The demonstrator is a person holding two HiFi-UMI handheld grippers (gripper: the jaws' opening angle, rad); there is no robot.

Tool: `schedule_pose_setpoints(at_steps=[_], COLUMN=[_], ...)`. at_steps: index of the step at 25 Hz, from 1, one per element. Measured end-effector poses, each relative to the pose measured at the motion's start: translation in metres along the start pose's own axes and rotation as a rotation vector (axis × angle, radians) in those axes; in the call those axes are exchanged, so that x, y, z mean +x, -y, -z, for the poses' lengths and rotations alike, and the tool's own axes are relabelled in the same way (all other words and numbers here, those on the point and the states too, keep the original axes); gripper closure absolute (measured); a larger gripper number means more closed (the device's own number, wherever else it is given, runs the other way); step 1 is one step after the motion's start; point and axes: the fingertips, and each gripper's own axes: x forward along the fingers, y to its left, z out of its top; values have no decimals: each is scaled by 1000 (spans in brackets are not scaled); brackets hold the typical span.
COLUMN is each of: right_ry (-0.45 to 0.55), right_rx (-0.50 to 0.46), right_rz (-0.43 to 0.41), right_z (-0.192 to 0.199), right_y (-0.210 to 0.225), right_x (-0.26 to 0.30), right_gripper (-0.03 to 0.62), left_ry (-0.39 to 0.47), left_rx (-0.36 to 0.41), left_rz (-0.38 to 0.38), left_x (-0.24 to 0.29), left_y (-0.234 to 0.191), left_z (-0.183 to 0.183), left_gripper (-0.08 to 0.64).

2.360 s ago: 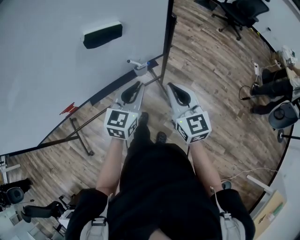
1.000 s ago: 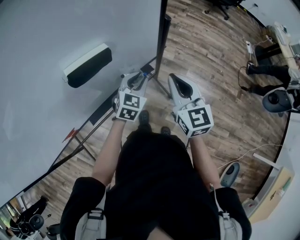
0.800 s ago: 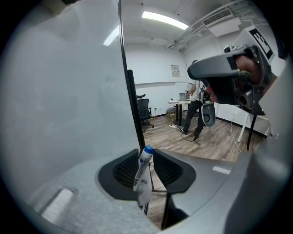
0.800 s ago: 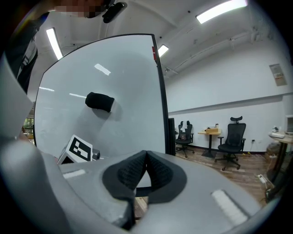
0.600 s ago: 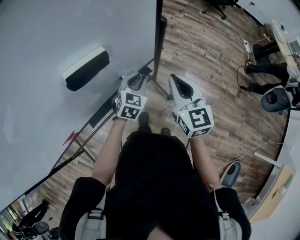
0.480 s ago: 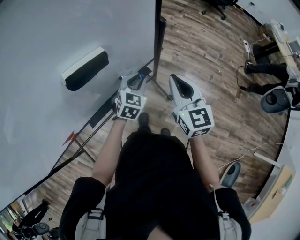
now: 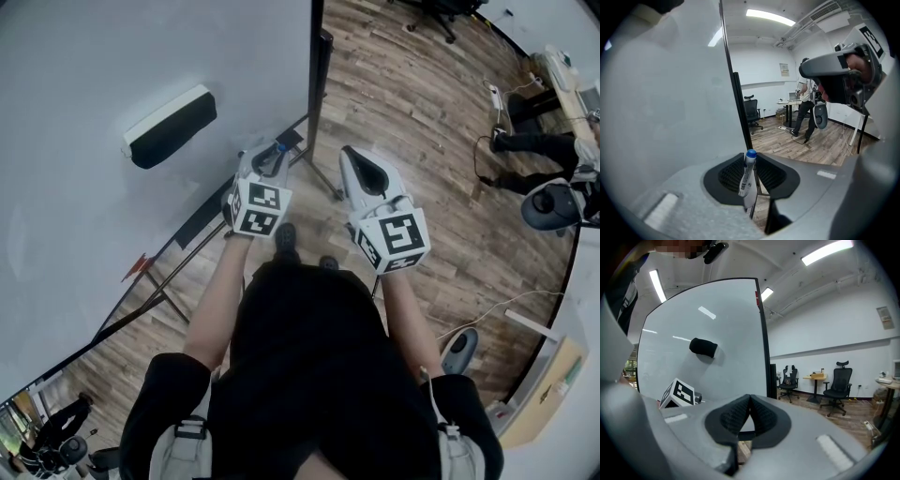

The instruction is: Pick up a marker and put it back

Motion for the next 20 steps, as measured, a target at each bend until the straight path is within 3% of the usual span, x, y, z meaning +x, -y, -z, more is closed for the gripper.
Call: schedule_pose_setpoints(at_steps=[15, 20], right_ry=[32, 43], right_rx=[-27, -35], right_rz=[-58, -85], right_z=[-9, -12], right_y=[-15, -25], right_x=[-19, -30], right_gripper=[591, 591], left_ry=[77, 156], left_rx=[-33, -60], left_rz=[-77, -119], left_x=[-41, -71], left_y=[3, 3], left_z=[-22, -38], left_gripper=[479, 480])
